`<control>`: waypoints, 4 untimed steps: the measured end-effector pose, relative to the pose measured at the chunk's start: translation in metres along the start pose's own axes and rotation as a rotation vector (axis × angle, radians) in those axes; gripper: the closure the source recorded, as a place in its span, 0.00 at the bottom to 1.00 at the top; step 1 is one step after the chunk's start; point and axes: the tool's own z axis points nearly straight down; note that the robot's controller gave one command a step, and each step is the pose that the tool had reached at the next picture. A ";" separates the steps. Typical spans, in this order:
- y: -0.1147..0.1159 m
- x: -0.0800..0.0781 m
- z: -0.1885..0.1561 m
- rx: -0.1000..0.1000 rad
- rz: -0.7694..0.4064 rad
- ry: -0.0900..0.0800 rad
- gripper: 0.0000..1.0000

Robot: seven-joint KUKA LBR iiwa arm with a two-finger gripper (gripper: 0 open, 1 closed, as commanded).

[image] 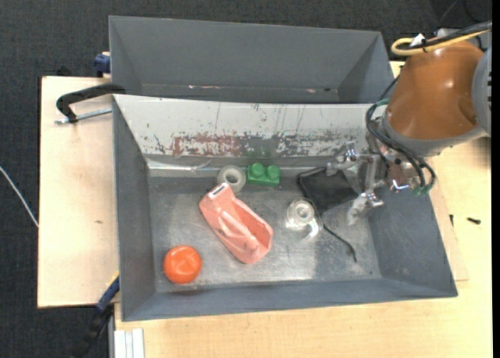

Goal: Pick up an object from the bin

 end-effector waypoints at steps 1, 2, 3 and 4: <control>0.026 -0.012 0.045 -0.003 -0.178 0.005 0.00; 0.020 -0.012 0.089 -0.007 0.174 0.020 1.00; 0.018 -0.013 0.095 0.000 0.175 0.000 0.00; 0.020 -0.011 0.097 -0.003 0.175 0.006 1.00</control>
Offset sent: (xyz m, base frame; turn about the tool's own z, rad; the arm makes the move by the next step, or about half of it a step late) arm 0.0057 0.0207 -0.1011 0.1757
